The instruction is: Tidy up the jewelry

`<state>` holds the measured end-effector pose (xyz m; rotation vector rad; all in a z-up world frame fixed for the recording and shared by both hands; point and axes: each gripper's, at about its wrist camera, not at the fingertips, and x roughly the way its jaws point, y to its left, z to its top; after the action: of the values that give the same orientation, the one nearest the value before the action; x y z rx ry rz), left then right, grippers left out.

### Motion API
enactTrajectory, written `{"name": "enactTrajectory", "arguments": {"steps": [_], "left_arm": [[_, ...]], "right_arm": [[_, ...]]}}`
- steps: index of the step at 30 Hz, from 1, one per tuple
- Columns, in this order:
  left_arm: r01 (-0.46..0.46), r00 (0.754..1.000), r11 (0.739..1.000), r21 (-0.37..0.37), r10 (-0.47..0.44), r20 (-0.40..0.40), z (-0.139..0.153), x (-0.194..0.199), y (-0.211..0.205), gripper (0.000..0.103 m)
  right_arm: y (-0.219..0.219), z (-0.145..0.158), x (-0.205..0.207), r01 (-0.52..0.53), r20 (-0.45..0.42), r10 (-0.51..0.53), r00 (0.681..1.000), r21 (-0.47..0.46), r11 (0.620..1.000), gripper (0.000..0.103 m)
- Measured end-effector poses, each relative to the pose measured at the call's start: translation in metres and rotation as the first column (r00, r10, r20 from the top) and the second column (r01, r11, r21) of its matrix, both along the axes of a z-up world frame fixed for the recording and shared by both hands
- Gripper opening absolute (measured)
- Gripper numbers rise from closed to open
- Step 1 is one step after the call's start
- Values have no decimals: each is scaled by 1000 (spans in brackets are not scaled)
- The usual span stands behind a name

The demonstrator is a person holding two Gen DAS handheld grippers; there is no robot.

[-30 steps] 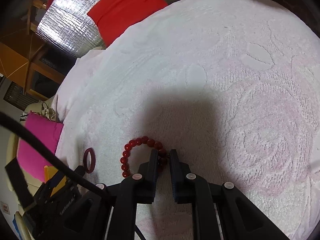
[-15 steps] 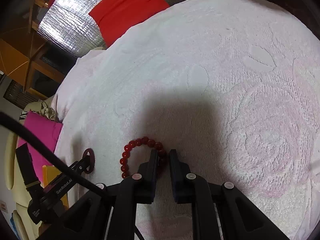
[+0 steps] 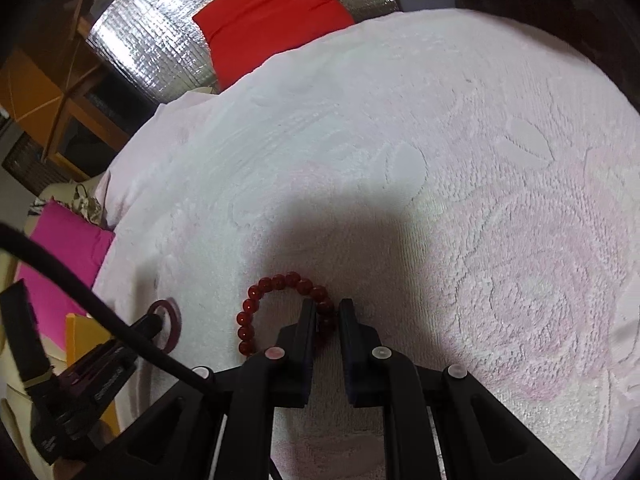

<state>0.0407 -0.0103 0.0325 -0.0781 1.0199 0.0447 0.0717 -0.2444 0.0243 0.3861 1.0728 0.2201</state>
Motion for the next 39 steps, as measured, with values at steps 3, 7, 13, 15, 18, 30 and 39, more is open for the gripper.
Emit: {"name": "enactTrajectory", "arguments": {"steps": [3, 7, 13, 15, 18, 30, 39], "left_arm": [[5, 1000, 1000, -18, -5, 5, 5, -13, -1, 7], [24, 1000, 999, -31, -24, -5, 8, -34, -5, 7], [62, 997, 996, -56, -65, -38, 5, -66, -19, 7], [66, 996, 996, -59, -70, -56, 2, -70, -23, 7], [61, 995, 997, -53, -65, -74, -4, -71, -24, 7], [99, 993, 995, -24, -101, -66, -6, -68, -35, 23], [90, 995, 996, -20, -91, -33, 8, -85, -38, 8]], "right_arm": [[1, 2, -1, -6, -2, 6, 1000, 9, 1000, 11], [-3, 3, -3, -9, -12, 10, 1000, 27, 1000, 11], [-13, 8, -10, -13, -21, 14, 1000, 50, 999, 11], [-17, 8, -12, -15, -26, 17, 1000, 63, 998, 11], [-22, 8, -13, -6, -34, 8, 999, 59, 998, 11], [-24, 1, -11, 7, -51, -7, 999, 12, 1000, 22], [-13, 7, -19, -25, 14, 27, 1000, -83, 996, 11]]}}
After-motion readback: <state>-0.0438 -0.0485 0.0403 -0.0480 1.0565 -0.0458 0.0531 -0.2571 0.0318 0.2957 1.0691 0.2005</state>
